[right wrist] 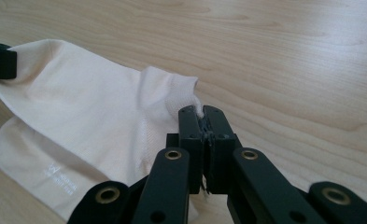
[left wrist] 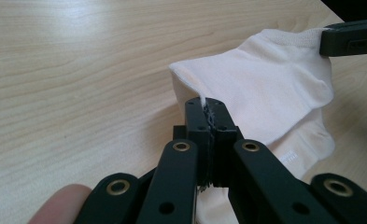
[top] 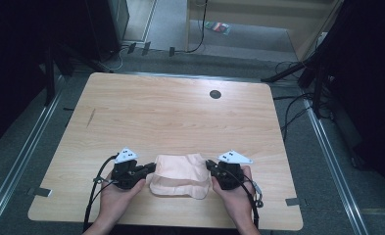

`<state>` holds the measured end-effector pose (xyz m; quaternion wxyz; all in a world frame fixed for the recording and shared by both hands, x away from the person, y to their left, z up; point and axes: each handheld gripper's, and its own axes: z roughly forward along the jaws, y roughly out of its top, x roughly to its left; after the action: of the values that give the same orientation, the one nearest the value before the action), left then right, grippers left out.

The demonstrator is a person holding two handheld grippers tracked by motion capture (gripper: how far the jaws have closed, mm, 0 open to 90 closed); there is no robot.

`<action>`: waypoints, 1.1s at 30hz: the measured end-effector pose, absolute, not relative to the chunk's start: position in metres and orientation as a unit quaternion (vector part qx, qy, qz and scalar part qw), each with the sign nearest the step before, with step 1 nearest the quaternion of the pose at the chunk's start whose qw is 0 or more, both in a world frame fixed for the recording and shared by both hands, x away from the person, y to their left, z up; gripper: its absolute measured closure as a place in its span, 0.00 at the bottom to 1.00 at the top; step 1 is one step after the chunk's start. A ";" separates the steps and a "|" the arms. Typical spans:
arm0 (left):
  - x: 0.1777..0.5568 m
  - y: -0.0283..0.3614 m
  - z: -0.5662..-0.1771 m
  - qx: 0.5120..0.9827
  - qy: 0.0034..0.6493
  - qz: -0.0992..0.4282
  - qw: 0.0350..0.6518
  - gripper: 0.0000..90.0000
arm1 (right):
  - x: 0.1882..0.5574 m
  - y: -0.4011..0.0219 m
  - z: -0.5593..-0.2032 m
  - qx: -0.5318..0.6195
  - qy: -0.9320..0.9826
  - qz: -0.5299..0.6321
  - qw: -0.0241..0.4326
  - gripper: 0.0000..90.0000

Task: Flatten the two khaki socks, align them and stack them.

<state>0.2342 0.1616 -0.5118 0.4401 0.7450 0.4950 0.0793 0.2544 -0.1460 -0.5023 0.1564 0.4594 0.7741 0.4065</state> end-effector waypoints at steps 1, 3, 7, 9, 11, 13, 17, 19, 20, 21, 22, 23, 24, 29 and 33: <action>0.232 0.162 -0.512 0.745 0.495 0.079 0.440 1.00 | 0.252 -0.146 -0.503 0.460 0.775 0.406 0.155 0.98; 0.228 0.161 -0.512 0.745 0.494 0.079 0.440 1.00 | 0.247 -0.147 -0.504 0.458 0.777 0.403 0.155 0.98; 0.220 0.162 -0.514 0.749 0.492 0.071 0.438 1.00 | 0.237 -0.147 -0.508 0.457 0.780 0.399 0.152 0.98; 0.217 0.162 -0.517 0.752 0.492 0.071 0.434 1.00 | 0.234 -0.147 -0.509 0.456 0.783 0.396 0.150 0.98; 0.214 0.163 -0.520 0.753 0.491 0.068 0.433 1.00 | 0.231 -0.148 -0.510 0.455 0.784 0.394 0.151 0.98; 0.211 0.163 -0.522 0.754 0.491 0.066 0.432 1.00 | 0.227 -0.148 -0.511 0.453 0.786 0.393 0.151 0.98; 0.208 0.164 -0.523 0.756 0.489 0.066 0.430 1.00 | 0.222 -0.149 -0.512 0.452 0.788 0.391 0.152 0.98; 0.207 0.163 -0.525 0.756 0.489 0.065 0.429 1.00 | 0.221 -0.149 -0.512 0.451 0.787 0.392 0.153 0.98; 0.206 0.163 -0.526 0.759 0.488 0.067 0.426 1.00 | 0.220 -0.149 -0.512 0.452 0.787 0.391 0.154 0.98; 0.206 0.162 -0.527 0.760 0.487 0.067 0.424 1.00 | 0.219 -0.149 -0.513 0.450 0.788 0.390 0.155 0.98; 0.206 0.162 -0.529 0.761 0.487 0.064 0.424 1.00 | 0.218 -0.148 -0.513 0.450 0.788 0.390 0.155 0.98; 0.206 0.162 -0.530 0.761 0.487 0.065 0.423 1.00 | 0.217 -0.148 -0.514 0.449 0.790 0.389 0.155 0.98; 0.206 0.162 -0.531 0.762 0.487 0.066 0.422 1.00 | 0.216 -0.147 -0.515 0.449 0.790 0.386 0.158 0.98; 0.207 0.161 -0.534 0.764 0.488 0.065 0.418 1.00 | 0.217 -0.146 -0.521 0.446 0.794 0.381 0.158 0.98; 0.207 0.160 -0.536 0.767 0.486 0.063 0.413 1.00 | 0.216 -0.145 -0.524 0.451 0.795 0.377 0.151 0.98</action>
<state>0.2069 0.1602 -0.5365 0.4132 0.7673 0.4863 0.0628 0.2160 -0.1453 -0.5239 0.1511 0.4506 0.7948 0.3773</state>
